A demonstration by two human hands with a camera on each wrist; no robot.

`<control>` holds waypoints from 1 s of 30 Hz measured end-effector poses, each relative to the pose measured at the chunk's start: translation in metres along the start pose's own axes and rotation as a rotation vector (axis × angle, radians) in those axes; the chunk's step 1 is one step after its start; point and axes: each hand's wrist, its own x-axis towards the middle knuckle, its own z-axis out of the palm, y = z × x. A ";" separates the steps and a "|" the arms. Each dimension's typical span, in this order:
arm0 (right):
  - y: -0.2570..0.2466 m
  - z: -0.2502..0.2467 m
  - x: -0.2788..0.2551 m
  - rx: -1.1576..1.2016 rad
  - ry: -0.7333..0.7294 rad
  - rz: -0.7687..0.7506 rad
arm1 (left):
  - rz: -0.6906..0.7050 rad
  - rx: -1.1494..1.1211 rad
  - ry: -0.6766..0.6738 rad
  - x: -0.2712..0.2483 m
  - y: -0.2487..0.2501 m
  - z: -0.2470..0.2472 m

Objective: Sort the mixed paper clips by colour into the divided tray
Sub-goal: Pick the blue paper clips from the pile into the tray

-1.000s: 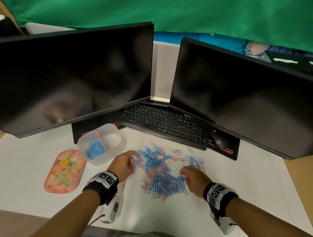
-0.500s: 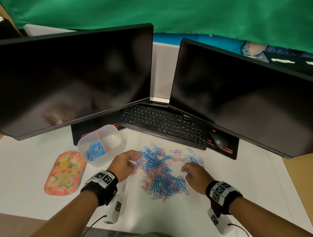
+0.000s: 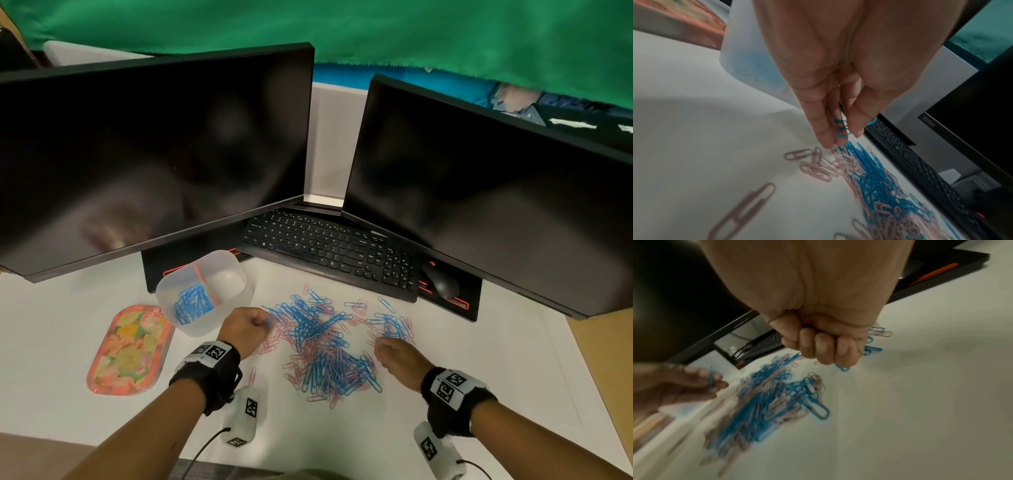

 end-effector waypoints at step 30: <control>-0.115 0.013 0.014 -0.101 -0.070 -0.283 | 0.049 -0.627 0.142 -0.031 0.045 -0.048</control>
